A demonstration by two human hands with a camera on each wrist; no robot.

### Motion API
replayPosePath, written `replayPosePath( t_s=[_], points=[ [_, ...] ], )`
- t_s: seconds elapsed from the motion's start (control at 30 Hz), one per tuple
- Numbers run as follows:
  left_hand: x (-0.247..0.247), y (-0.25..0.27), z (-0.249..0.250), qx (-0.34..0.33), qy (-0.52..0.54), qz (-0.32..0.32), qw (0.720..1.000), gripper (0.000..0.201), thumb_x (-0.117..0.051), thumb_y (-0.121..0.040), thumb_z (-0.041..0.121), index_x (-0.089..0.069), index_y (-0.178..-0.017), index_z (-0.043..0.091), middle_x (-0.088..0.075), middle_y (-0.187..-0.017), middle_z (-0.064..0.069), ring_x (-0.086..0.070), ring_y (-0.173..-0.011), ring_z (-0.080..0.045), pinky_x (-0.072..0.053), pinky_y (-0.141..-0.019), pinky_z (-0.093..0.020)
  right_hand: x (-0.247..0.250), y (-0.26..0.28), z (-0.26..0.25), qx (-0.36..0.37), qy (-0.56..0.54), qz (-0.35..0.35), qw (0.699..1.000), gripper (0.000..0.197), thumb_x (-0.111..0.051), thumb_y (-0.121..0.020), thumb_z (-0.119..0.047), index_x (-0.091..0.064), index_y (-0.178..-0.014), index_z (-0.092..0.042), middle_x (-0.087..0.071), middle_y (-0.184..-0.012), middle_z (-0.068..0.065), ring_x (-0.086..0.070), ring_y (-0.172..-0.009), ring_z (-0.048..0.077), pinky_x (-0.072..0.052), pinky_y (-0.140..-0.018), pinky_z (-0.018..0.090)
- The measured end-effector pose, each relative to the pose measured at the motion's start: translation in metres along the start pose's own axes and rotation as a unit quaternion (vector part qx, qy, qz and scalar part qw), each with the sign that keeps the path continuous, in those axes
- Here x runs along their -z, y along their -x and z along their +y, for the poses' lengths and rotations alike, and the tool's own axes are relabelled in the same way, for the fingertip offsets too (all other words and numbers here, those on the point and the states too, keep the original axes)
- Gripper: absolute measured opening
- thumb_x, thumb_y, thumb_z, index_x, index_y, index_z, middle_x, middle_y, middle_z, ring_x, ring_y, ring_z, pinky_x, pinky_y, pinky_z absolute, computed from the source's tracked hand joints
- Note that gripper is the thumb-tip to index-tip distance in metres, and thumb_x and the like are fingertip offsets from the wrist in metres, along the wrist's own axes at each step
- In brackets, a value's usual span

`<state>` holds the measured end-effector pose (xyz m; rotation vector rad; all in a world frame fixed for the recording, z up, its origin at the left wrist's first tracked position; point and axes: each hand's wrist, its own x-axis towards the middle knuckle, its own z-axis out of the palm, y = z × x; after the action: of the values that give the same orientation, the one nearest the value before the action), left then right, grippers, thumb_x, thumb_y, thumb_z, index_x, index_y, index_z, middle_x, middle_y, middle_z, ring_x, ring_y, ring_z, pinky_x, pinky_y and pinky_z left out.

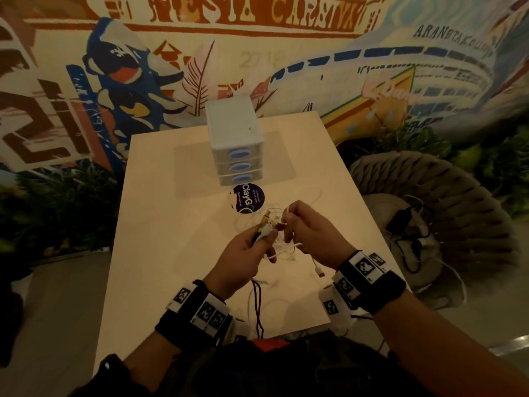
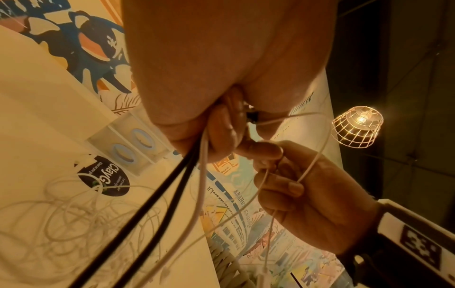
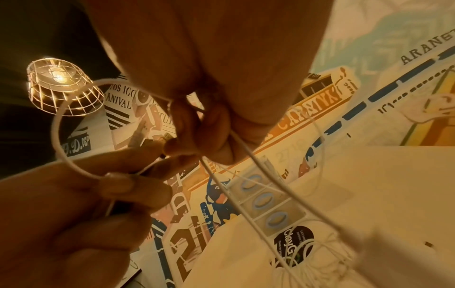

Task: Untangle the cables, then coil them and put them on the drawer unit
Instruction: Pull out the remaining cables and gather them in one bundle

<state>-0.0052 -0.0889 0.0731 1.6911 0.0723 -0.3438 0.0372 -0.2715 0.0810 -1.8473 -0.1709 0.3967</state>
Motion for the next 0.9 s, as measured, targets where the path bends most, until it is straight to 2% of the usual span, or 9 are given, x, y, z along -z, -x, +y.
replayPosePath(
  t_s=[0.1,0.2,0.3,0.4,0.57,0.67,0.73,0.83,0.9],
  points=[
    [-0.004,-0.005,0.004,0.014,0.046,0.051,0.998,0.027,-0.049,-0.106,0.039,-0.069,-0.122,0.033,-0.055,-0.066,0.004,-0.035,-0.049,-0.009,-0.031,-0.047,-0.025,0.003,0.0,-0.002,0.009,0.043,-0.048,0.998,0.024,-0.049,-0.104,-0.025,-0.063,-0.085,-0.023,-0.067,-0.068,-0.001,-0.052,-0.057,0.009,-0.043,-0.058,0.026],
    [-0.002,-0.01,0.009,0.06,0.122,0.053,0.989,0.032,-0.049,-0.106,0.041,-0.072,-0.121,0.024,-0.05,-0.065,0.003,-0.034,-0.047,-0.009,-0.028,-0.046,-0.026,0.007,0.004,-0.008,0.012,0.095,-0.142,0.985,0.029,-0.05,-0.105,-0.023,-0.069,-0.084,-0.015,-0.066,-0.061,0.0,-0.055,-0.054,0.003,-0.042,-0.061,0.017],
    [-0.001,-0.011,0.014,0.088,0.112,0.007,0.99,0.038,-0.05,-0.104,0.047,-0.078,-0.102,0.022,-0.05,-0.066,-0.007,-0.033,-0.048,-0.012,-0.024,-0.048,-0.026,0.006,0.005,-0.012,0.021,0.073,-0.187,0.98,0.035,-0.048,-0.107,-0.025,-0.071,-0.087,-0.007,-0.067,-0.063,-0.004,-0.056,-0.051,0.004,-0.041,-0.058,0.013],
    [-0.003,-0.012,0.018,0.115,0.091,-0.034,0.989,0.051,-0.05,-0.101,0.054,-0.064,-0.07,0.015,-0.052,-0.062,-0.007,-0.031,-0.046,-0.012,-0.02,-0.05,-0.027,0.008,0.001,-0.009,0.025,0.011,-0.17,0.985,0.037,-0.046,-0.108,-0.023,-0.072,-0.093,-0.001,-0.067,-0.071,0.009,-0.051,-0.048,0.014,-0.041,-0.051,0.02],
    [-0.006,-0.016,0.019,0.1,0.135,-0.004,0.986,0.026,-0.055,-0.104,0.032,-0.067,-0.104,0.009,-0.049,-0.063,0.001,-0.03,-0.048,-0.011,-0.02,-0.053,-0.03,0.009,-0.002,-0.003,0.009,0.044,-0.167,0.985,0.036,-0.05,-0.105,-0.019,-0.071,-0.081,-0.003,-0.043,-0.05,-0.001,-0.036,-0.044,0.013,-0.036,-0.05,0.025],
    [-0.005,-0.021,0.014,0.088,0.099,0.043,0.99,0.028,-0.048,-0.107,0.03,-0.06,-0.092,0.01,-0.048,-0.066,-0.006,-0.029,-0.047,-0.013,-0.025,-0.048,-0.027,0.009,0.0,0.002,-0.008,0.03,-0.18,0.983,0.049,-0.052,-0.104,-0.04,-0.073,-0.079,-0.003,-0.034,-0.053,0.009,-0.03,-0.046,0.018,-0.031,-0.05,0.026],
    [-0.004,-0.026,0.01,0.089,0.092,0.097,0.987,0.031,-0.046,-0.107,0.029,-0.055,-0.084,0.012,-0.045,-0.061,-0.005,-0.03,-0.045,-0.013,-0.026,-0.047,-0.027,0.016,0.002,0.006,-0.019,0.016,-0.175,0.984,0.056,-0.052,-0.1,-0.053,-0.072,-0.08,-0.004,-0.033,-0.051,0.004,-0.029,-0.046,0.016,-0.03,-0.049,0.025],
    [0.005,-0.032,0.004,0.081,0.146,0.157,0.973,0.028,-0.043,-0.109,0.026,-0.052,-0.086,0.013,-0.035,-0.053,0.006,-0.027,-0.043,-0.009,-0.025,-0.043,-0.025,0.037,0.007,0.017,0.002,0.067,-0.142,0.988,0.049,-0.056,-0.097,-0.054,-0.072,-0.077,-0.012,-0.043,-0.052,-0.008,-0.037,-0.049,0.009,-0.035,-0.055,0.02],
    [0.013,-0.035,0.0,0.073,0.175,0.174,0.966,0.027,-0.041,-0.11,0.025,-0.052,-0.089,0.012,-0.029,-0.054,0.007,-0.022,-0.044,-0.01,-0.021,-0.042,-0.024,0.056,0.009,0.034,0.015,0.115,-0.113,0.987,0.039,-0.057,-0.096,-0.051,-0.071,-0.076,-0.02,-0.048,-0.058,-0.004,-0.041,-0.054,0.008,-0.036,-0.058,0.019]
  ],
)
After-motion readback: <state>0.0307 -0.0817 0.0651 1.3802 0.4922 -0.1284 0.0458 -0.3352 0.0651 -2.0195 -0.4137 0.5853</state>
